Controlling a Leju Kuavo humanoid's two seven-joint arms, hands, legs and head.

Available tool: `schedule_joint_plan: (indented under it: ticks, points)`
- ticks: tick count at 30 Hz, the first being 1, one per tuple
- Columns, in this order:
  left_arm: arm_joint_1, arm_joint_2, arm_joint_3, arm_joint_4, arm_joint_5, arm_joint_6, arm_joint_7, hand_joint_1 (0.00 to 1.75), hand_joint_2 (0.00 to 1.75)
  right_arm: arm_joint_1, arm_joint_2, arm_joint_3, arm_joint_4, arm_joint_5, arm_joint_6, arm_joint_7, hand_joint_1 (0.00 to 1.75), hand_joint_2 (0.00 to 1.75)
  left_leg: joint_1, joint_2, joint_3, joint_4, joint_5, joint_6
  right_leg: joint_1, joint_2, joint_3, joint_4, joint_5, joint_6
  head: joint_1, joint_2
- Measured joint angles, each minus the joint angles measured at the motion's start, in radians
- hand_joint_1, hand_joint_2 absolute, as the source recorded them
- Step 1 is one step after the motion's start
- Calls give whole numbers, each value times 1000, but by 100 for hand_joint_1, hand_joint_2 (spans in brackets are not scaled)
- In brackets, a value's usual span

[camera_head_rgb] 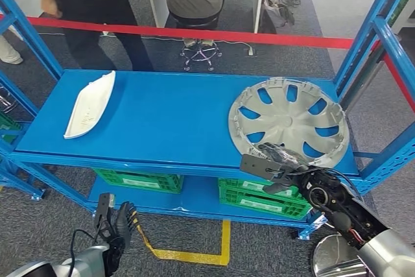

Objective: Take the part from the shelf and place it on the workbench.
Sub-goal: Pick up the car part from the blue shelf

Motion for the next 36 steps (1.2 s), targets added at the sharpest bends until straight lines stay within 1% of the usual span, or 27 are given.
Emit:
schedule_joint_plan:
  ticks: [12, 17, 22, 36]
  points:
    - [-13, -10, 0, 0, -5, 7, 12, 0, 0, -7, 62, 11, 73, 55, -25, -37, 0, 175, 1, 3, 6, 0, 0, 0, 1, 3, 5, 0, 0, 0, 0, 0]
    - [-20, -16, 0, 0, -7, 10, 15, 0, 0, -6, 100, 19, 107, 106, -62, -64, 0, 175, 1, 3, 6, 0, 0, 0, 1, 3, 5, 0, 0, 0, 0, 0]
    - [-25, -21, 0, 0, -9, 10, 16, 0, 0, -8, 132, 19, 137, 125, -75, -76, 0, 175, 1, 3, 6, 0, 0, 0, 1, 3, 5, 0, 1, 0, 0, 0]
    - [-27, -25, -3, 0, 0, 13, 15, 0, 0, -19, 188, 26, 195, 156, -91, -108, 0, 175, 1, 3, 5, 0, 0, 0, 1, 4, 5, 0, 1, 0, 0, 0]
